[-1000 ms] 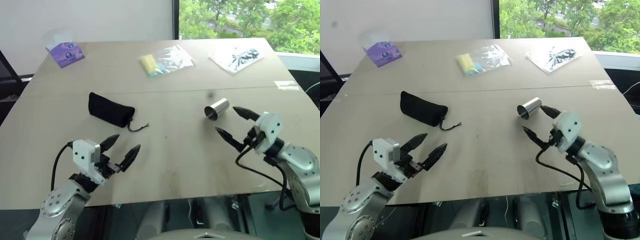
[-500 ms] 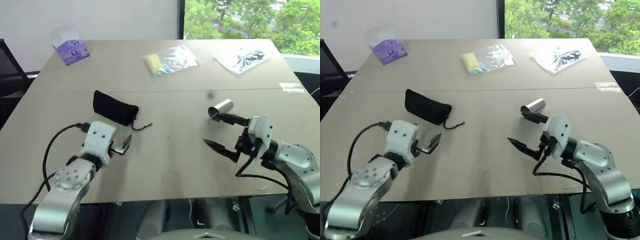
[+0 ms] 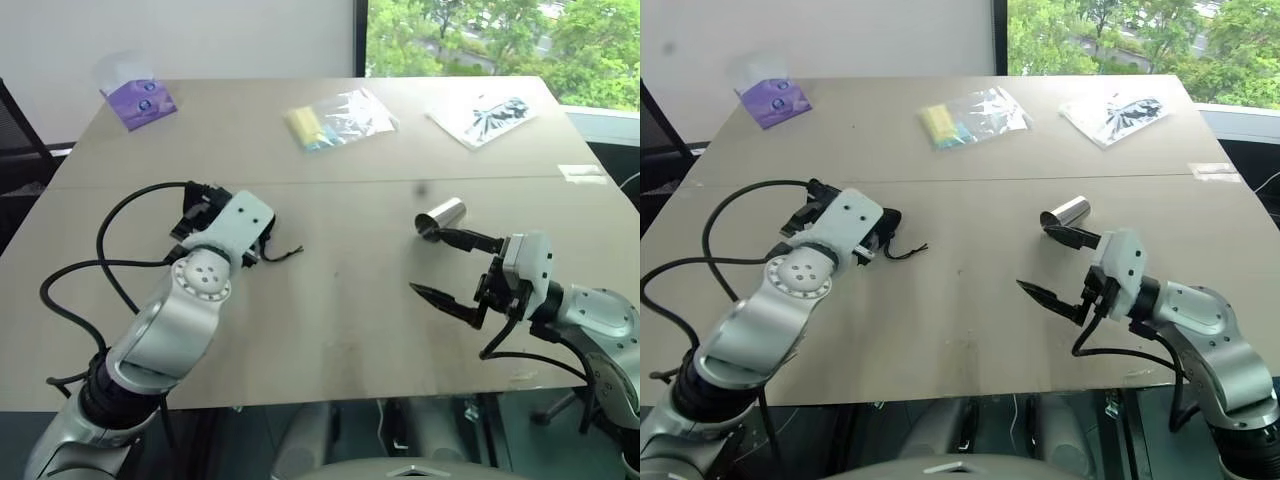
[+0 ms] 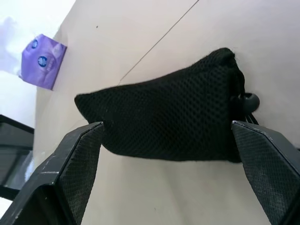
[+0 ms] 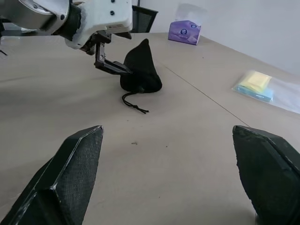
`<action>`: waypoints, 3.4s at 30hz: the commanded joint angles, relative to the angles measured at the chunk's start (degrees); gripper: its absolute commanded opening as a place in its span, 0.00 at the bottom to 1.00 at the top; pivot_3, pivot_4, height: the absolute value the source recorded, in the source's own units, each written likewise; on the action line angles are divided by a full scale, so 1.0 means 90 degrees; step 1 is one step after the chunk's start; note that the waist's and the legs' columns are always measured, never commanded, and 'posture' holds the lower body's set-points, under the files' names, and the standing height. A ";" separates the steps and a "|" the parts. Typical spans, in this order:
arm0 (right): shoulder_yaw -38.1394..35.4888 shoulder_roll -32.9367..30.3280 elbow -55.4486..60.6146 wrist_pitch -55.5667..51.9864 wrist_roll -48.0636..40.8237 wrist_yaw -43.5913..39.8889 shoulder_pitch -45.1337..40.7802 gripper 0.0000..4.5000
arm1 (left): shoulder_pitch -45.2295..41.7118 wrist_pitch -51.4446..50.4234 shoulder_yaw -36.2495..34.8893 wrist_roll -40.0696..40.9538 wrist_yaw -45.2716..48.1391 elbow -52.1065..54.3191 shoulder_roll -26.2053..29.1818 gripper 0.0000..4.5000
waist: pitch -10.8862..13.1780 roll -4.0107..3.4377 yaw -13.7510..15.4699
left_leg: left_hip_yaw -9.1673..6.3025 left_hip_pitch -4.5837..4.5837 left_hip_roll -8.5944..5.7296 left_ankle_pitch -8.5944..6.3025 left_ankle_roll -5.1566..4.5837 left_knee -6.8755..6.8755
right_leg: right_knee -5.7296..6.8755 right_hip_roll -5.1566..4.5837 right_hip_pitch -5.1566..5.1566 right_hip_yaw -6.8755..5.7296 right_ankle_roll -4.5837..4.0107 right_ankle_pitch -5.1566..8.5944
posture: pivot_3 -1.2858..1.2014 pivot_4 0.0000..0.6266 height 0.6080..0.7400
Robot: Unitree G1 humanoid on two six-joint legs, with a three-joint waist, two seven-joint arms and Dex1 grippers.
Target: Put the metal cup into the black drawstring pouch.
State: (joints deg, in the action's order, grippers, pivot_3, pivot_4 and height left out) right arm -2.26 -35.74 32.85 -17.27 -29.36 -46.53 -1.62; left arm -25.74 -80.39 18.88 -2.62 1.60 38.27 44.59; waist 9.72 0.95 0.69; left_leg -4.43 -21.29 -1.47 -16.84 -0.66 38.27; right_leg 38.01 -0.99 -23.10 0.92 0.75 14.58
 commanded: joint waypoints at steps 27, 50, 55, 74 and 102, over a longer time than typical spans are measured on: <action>0.1089 0.0417 -0.0882 -0.1487 0.2903 0.2208 -0.1748 1.00 | 0.0085 0.0280 -0.0616 -0.0746 -0.0128 -0.1167 -0.0690 0.01 | -0.0002 0.0003 0.0000 | 0.0001 -0.0060 -0.0005 0.0009 0.0014 0.0022 | 0.0035 -0.0004 -0.0066 0.0002 -0.0003 -0.0002 | 0.52 0.24 1.00; 0.1568 0.0874 -0.2221 -0.1779 0.5297 0.3499 -0.2461 0.01 | -0.0097 0.0352 -0.0509 -0.1199 0.0111 -0.0943 -0.0746 0.00 | -0.0006 0.0008 -0.0099 | 0.0004 -0.0063 -0.0020 0.0012 0.0017 0.0024 | 0.0062 -0.0013 -0.0081 0.0007 -0.0003 -0.0002 | 0.52 0.24 1.00; 0.1143 0.1368 -0.1774 -0.1645 0.4247 0.2863 -0.2477 0.01 | -0.0317 0.0128 -0.0675 -0.0889 0.0602 -0.0936 -0.0820 0.00 | -0.0006 0.0008 -0.0172 | 0.0004 -0.0063 -0.0020 0.0012 0.0017 0.0026 | 0.0066 -0.0013 -0.0081 0.0008 -0.0003 -0.0002 | 0.52 0.24 1.00; 0.1113 0.2286 -0.0659 -0.1812 0.1649 0.1574 -0.1998 0.01 | -0.2139 -0.1345 -0.2016 0.1850 0.2812 -0.2609 -0.1641 0.00 | -0.0005 0.0007 -0.0175 | -0.0002 -0.0063 -0.0024 0.0015 0.0020 0.0050 | 0.0097 -0.0011 -0.0090 0.0007 -0.0002 -0.0002 | 0.52 0.24 1.00; 0.1683 0.3433 -0.2802 0.0049 0.1438 0.1492 -0.1817 0.01 | -0.3571 -0.1345 -0.2418 0.4273 0.3042 -0.6019 -0.1726 0.00 | -0.0006 0.0008 -0.0193 | -0.0008 -0.0064 -0.0025 0.0021 0.0031 0.0052 | 0.0105 -0.0011 -0.0098 0.0006 -0.0003 -0.0002 | 0.52 0.24 1.00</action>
State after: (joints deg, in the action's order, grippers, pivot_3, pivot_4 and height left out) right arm 13.31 -6.89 10.42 -20.83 -15.44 -33.12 -16.72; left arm -55.97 -92.42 -2.68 34.03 29.49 -16.89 28.81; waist 9.67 1.02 -1.05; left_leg -4.50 -21.86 -1.70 -16.65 -0.37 38.73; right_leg 38.96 -1.09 -23.99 0.97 0.73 14.56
